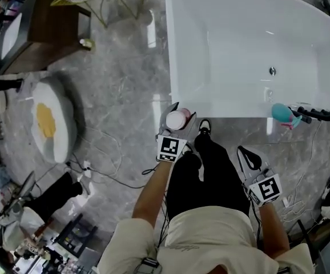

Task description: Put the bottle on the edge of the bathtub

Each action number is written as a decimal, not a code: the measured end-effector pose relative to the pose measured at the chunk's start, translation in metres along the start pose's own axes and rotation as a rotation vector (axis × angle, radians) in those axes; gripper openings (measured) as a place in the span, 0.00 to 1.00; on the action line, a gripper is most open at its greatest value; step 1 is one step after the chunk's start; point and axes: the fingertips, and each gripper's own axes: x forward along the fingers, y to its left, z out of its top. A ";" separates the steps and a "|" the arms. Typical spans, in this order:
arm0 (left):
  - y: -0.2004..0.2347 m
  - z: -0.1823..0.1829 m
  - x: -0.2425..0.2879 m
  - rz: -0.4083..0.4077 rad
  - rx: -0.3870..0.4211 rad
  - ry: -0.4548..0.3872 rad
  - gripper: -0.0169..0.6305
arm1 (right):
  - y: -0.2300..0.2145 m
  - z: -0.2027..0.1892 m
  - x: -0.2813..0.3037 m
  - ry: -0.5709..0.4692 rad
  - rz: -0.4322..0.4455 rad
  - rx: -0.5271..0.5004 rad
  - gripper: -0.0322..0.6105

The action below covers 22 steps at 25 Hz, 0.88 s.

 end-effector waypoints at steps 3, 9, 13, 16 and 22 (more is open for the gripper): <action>0.003 -0.006 0.012 -0.004 0.023 0.020 0.49 | -0.009 -0.005 0.005 0.016 0.000 0.015 0.05; 0.001 -0.013 0.015 -0.023 0.079 0.027 0.49 | -0.015 -0.005 0.008 0.010 0.009 0.030 0.05; -0.006 -0.016 0.012 -0.025 0.135 0.018 0.50 | -0.013 -0.005 0.010 0.010 0.021 0.030 0.05; -0.008 -0.020 0.010 -0.010 0.150 0.018 0.51 | -0.011 -0.001 0.012 0.008 0.029 0.019 0.05; -0.007 -0.027 0.005 0.018 0.134 0.053 0.62 | -0.006 0.003 0.011 -0.013 0.035 0.019 0.05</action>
